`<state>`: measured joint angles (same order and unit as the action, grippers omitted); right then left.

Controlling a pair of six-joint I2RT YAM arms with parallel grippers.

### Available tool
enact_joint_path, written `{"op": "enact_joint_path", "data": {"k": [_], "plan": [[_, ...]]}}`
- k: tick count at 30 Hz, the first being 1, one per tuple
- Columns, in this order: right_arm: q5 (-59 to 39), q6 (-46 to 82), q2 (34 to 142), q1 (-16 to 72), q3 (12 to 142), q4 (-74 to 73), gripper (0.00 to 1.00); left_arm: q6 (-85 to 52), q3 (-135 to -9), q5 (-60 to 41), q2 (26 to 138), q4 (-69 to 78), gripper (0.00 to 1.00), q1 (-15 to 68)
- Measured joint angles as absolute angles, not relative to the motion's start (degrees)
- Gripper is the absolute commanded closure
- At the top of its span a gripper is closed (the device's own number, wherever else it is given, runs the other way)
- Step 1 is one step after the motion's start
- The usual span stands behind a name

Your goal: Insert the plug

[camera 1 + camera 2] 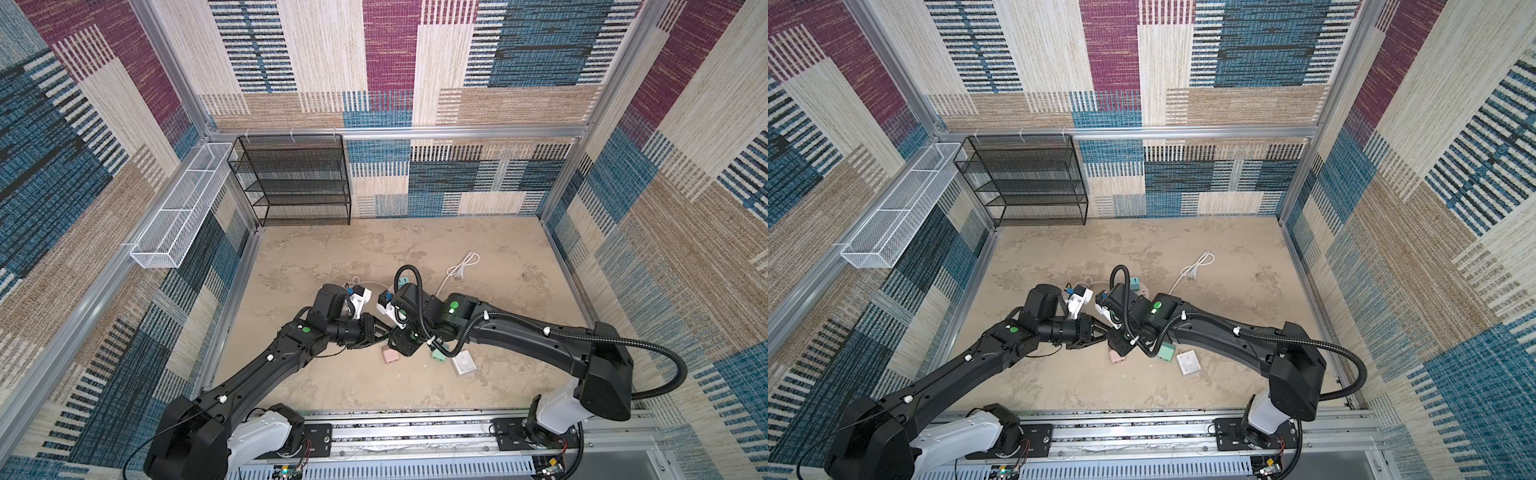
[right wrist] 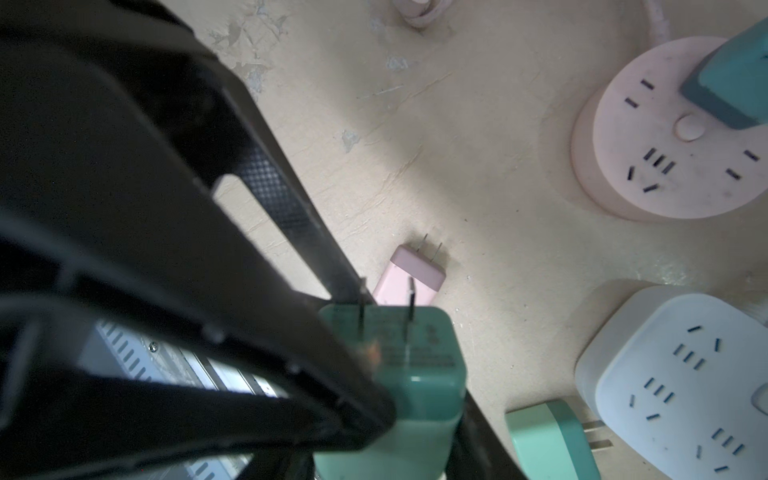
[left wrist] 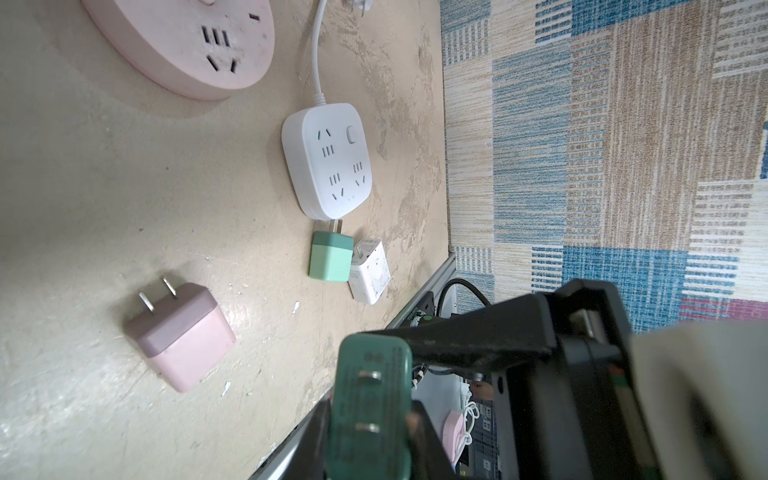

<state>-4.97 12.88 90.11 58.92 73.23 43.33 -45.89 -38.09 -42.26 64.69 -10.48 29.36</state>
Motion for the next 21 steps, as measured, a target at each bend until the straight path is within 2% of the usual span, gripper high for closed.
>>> {"op": "enact_joint_path", "data": {"k": [4,7,17,21], "plan": [[-4.9,13.4,90.2,58.9,73.2,41.5,0.24,-46.6,-37.5,-40.9,63.5,-10.1,1.00,29.4],[-4.9,14.5,89.6,58.5,73.2,40.3,0.18,-47.0,-37.1,-39.3,61.9,-9.5,1.00,28.6],[-1.8,21.0,77.6,52.1,65.8,31.6,0.20,-53.8,-33.3,-33.1,55.4,-4.4,1.00,22.8],[-3.0,24.4,74.7,48.8,63.4,28.2,0.29,-56.2,-33.2,-31.5,53.3,-1.1,1.00,22.0]]}}
